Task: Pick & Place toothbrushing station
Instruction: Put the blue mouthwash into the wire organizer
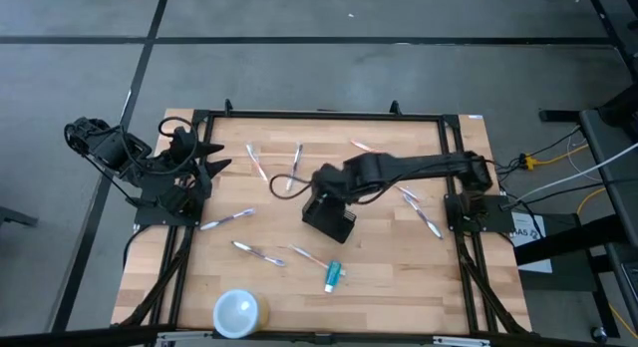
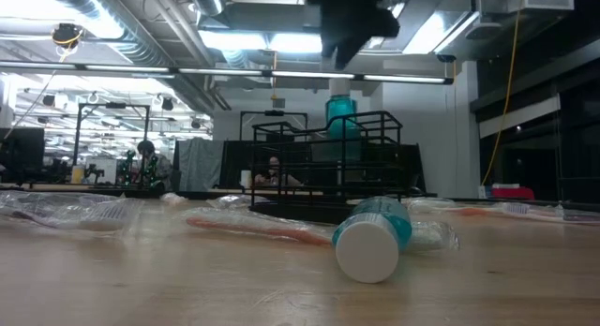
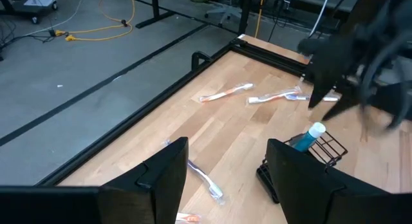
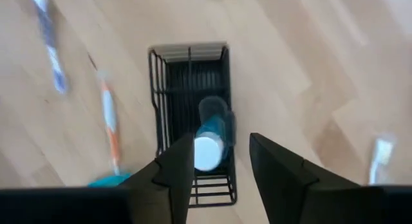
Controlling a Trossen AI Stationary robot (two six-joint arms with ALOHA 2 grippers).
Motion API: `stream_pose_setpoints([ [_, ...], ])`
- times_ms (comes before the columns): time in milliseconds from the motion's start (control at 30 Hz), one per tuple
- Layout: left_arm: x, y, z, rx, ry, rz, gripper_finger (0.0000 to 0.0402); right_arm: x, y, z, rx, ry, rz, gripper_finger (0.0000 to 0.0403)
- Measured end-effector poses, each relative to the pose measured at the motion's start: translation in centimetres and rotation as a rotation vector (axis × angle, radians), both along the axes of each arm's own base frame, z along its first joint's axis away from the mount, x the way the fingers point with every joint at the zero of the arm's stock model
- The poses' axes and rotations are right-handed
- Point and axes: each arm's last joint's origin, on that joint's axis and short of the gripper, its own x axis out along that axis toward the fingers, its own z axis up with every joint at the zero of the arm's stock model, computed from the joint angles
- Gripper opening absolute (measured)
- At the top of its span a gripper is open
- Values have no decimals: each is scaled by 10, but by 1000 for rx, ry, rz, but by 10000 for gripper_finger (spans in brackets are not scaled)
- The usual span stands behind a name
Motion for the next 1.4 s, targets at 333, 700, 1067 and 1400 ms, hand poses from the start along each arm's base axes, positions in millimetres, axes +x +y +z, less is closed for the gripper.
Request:
stream_pose_setpoints([
  [333,-3,1,-4,-20,48,-12,207,-56,55,43,61,-22,257,141],
  [700,18,-23,-17,-73,187,-119,207,-90,128,20,116,89,402,138],
  [1067,63,-55,-49,-214,288,-53,207,-154,138,65,-45,-104,286,107],
  [1400,149,-82,-97,-420,340,-114,207,-208,145,88,-97,-186,344,100],
])
